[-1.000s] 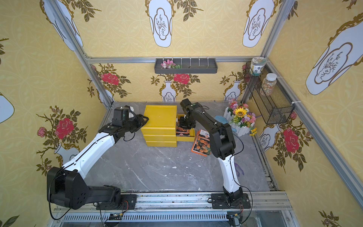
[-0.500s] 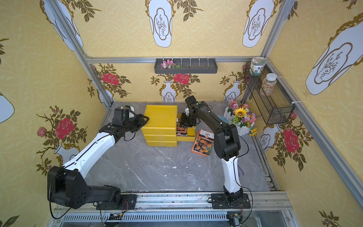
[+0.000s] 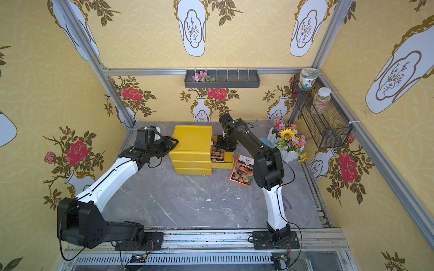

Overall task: Take the seed bags out of the drawer
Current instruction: Pick up the seed packet from the drawer.

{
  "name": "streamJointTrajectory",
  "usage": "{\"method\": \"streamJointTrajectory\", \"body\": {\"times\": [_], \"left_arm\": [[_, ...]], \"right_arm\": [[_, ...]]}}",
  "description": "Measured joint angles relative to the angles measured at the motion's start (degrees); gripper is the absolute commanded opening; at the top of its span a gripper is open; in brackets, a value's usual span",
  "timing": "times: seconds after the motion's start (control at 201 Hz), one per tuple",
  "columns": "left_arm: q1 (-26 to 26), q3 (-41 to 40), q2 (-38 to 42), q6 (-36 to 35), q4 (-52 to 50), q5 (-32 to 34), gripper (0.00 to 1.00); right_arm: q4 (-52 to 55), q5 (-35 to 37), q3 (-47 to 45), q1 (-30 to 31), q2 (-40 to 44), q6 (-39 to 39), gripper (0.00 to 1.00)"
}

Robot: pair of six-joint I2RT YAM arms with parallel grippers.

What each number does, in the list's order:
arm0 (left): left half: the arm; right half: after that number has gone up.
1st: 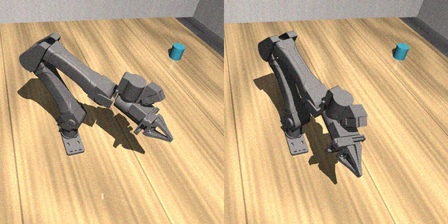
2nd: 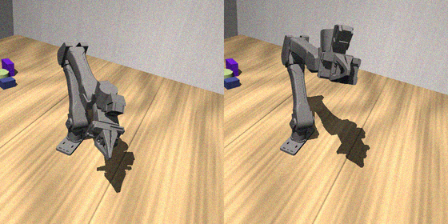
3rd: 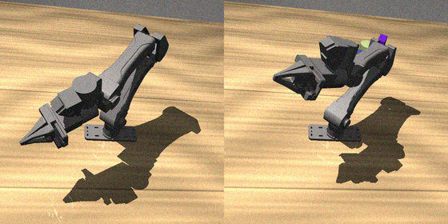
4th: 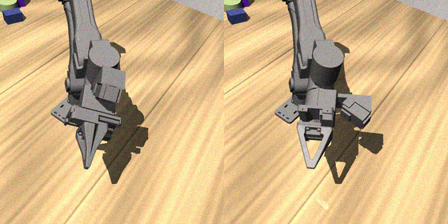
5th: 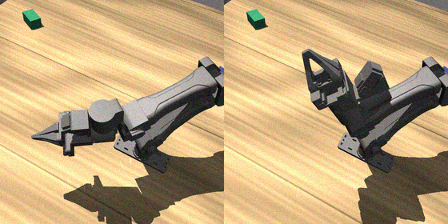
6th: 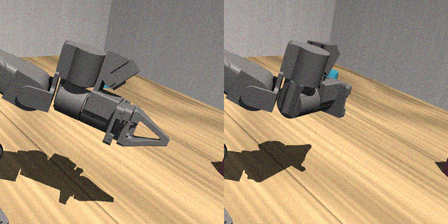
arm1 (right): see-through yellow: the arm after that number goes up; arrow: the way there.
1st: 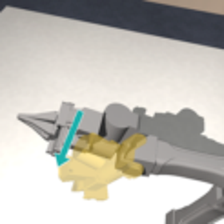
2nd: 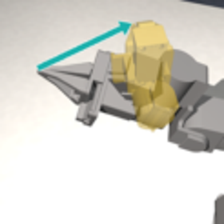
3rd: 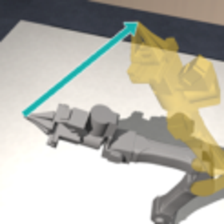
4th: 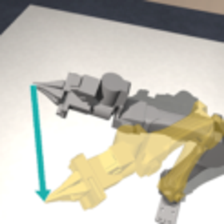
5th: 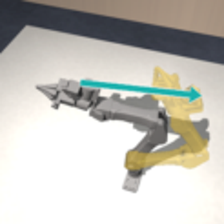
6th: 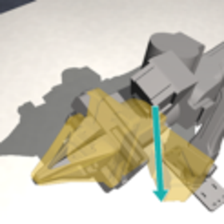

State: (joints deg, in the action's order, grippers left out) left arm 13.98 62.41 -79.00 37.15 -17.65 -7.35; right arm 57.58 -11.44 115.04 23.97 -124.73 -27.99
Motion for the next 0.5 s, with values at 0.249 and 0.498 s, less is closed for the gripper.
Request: {"method": "streamJointTrajectory", "body": {"times": [0.249,0.498], "left_arm": [[0.0,-0.5,0.2,0.0,0.7,-0.1,0.54],[0.0,-0.8,0.1,-0.1,1.5,-0.4,0.53]], "right_arm": [[1.1,1.2,2.4,0.3,-2.5,0.1,0.57],[0.5,1.2,1.4,0.5,-3.2,-0.3,0.53]]}}
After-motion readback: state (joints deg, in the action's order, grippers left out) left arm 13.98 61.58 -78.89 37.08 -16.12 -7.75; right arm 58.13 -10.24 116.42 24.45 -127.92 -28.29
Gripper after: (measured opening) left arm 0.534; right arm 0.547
